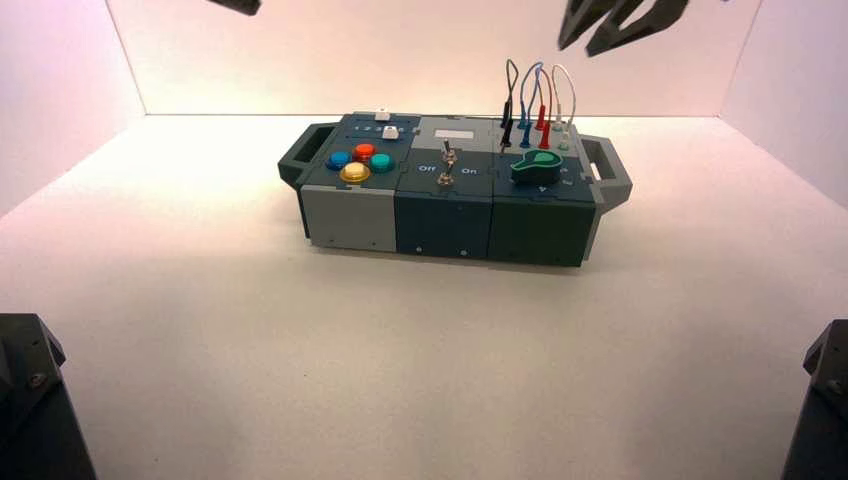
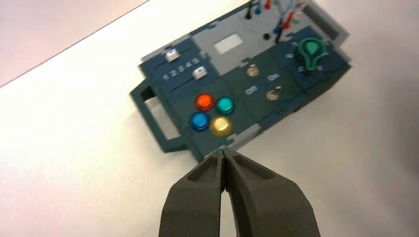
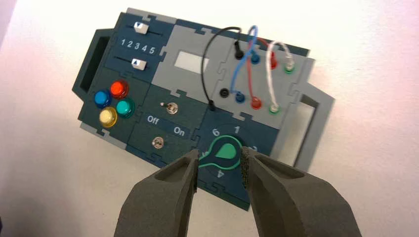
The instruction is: Insert the black wire.
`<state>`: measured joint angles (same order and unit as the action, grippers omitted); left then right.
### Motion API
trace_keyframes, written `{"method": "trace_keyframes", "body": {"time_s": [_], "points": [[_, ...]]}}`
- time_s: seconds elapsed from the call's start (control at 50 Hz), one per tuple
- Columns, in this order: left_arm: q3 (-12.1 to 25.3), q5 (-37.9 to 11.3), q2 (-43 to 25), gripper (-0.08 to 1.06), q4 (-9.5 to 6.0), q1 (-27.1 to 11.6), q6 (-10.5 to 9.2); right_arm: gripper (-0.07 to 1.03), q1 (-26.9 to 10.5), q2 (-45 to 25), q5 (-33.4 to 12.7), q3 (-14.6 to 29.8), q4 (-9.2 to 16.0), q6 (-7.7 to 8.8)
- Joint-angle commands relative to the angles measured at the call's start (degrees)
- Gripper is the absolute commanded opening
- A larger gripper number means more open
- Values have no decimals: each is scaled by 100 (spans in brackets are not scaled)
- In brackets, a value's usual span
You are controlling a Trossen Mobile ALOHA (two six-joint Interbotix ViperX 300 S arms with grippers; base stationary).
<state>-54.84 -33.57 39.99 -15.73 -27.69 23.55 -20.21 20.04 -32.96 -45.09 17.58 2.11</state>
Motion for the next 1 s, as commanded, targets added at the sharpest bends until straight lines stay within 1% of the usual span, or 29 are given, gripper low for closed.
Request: {"method": "trace_keyframes", "body": {"time_s": [0.02, 0.14, 0.2, 0.34, 0.56, 0.76, 1.0], "points": [[185, 123, 18, -3, -185, -105, 18, 46, -123, -281, 26, 316, 62, 18], [149, 422, 0, -3, -343, -105, 18, 46, -149, -580, 26, 439, 176, 18], [105, 562, 9, -3, -378, -105, 18, 46, -149, -738, 26, 501, 246, 9], [88, 624, -9, -3, -378, -105, 18, 46, -149, -1028, 79, 571, 308, 9], [88, 659, -62, -3, -378, -105, 18, 46, -149, -1459, 229, 712, 308, 9], [88, 694, -97, -3, -378, -114, 26, 46, -185, -1811, 246, 879, 308, 18], [70, 721, -167, -3, -369, -105, 35, 46, -193, -2039, 325, 1046, 308, 18]]}}
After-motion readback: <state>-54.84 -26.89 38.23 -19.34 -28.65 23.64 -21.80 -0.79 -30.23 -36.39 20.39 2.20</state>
